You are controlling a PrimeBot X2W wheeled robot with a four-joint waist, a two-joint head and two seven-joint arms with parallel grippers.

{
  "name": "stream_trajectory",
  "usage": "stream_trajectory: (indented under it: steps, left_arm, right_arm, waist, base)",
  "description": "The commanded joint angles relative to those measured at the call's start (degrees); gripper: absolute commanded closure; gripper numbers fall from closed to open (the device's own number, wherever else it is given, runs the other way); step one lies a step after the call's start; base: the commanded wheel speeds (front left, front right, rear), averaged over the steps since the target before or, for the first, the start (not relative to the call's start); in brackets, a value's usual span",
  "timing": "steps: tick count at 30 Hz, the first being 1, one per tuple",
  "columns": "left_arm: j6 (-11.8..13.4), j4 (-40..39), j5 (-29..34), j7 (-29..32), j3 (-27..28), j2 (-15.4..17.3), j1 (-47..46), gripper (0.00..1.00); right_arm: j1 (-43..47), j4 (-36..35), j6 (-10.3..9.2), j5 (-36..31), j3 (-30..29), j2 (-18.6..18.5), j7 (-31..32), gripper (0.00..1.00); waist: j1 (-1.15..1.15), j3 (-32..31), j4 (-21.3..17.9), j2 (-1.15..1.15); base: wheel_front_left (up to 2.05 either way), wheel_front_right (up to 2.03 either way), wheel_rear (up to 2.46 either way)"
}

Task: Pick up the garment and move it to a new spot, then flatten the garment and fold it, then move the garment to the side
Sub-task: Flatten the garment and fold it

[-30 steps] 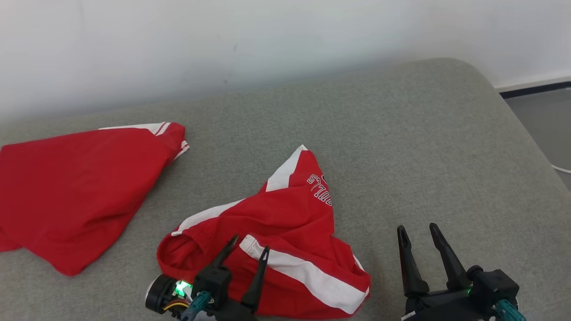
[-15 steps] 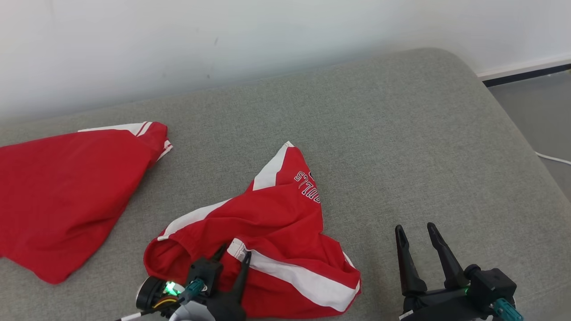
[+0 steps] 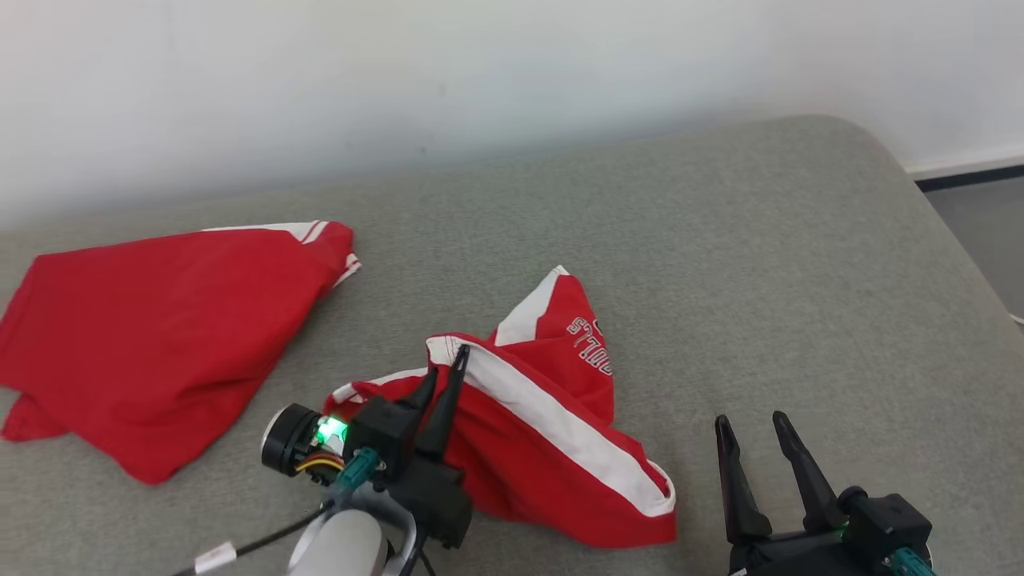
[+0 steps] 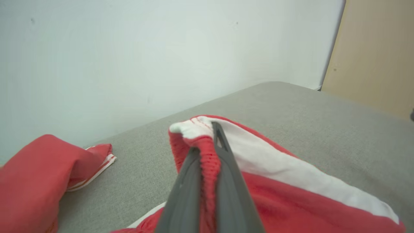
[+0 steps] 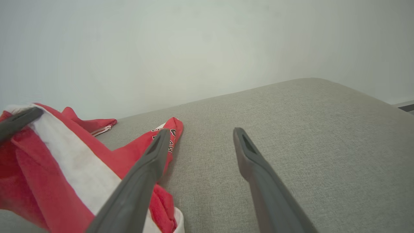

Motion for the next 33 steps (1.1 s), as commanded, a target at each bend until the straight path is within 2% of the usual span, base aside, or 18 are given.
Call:
stream_trajectory:
  steps: [1,12,20,21,22,23,24,33]
  left_arm:
    - [0.17,-2.67,0.71,-0.18,-0.34,0.39,2.71,1.0]
    - [2.45,-16.31,-0.78,-0.18,2.65,4.28,22.45,1.0]
    - [1.93,-15.47,-2.41,-0.19,4.91,3.49,29.13,1.0]
    - [1.84,-15.12,-2.82,-0.19,5.4,3.07,29.33,0.84]
    - [1.69,-14.41,-2.85,-0.19,5.52,2.88,29.58,0.62]
    - [1.55,-14.06,-2.6,-0.2,5.68,2.64,29.55,0.1]
    - [1.47,-13.76,-2.53,-0.19,5.9,2.33,29.43,0.0]
    - [0.9,-14.16,-1.41,-0.19,8.54,0.88,28.37,0.0]
  right_arm:
    - [1.02,-0.05,-0.13,-0.32,0.1,0.17,-0.02,0.0]
    - [3.37,0.5,-0.13,-0.38,-1.09,-0.3,-0.02,0.0]
    - [4.24,2.57,-0.13,-0.29,-1.23,-0.88,-0.02,0.0]
    - [4.39,3.06,-0.13,-0.28,-1.13,-0.94,-0.01,0.0]
    - [4.47,3.43,-0.13,-0.28,-1.09,-0.92,-0.01,0.0]
    - [4.46,3.66,-0.13,-0.33,-1.06,-0.92,-0.02,0.0]
    - [4.5,3.93,-0.13,-0.37,-1.1,-1.01,-0.02,0.0]
    - [4.44,5.25,-0.13,0.21,-1.67,-1.46,-0.02,0.0]
  waist:
    - [0.0,-1.57,2.7,-0.01]
    - [0.0,-3.74,8.32,-0.01]
    - [0.0,-4.24,9.97,-0.01]
    - [0.0,-4.28,10.1,-0.01]
    - [0.0,-4.4,10.19,-0.01]
    - [0.0,-4.46,10.25,-0.01]
    - [0.0,-4.51,10.32,-0.01]
    - [0.0,-5.01,10.91,-0.01]
  base:
    - [0.0,0.0,0.0]
    - [0.0,0.0,0.0]
    - [0.0,0.0,0.0]
    - [0.0,0.0,0.0]
    - [0.0,0.0,0.0]
    - [0.0,0.0,0.0]
    - [0.0,0.0,0.0]
    - [0.0,0.0,0.0]
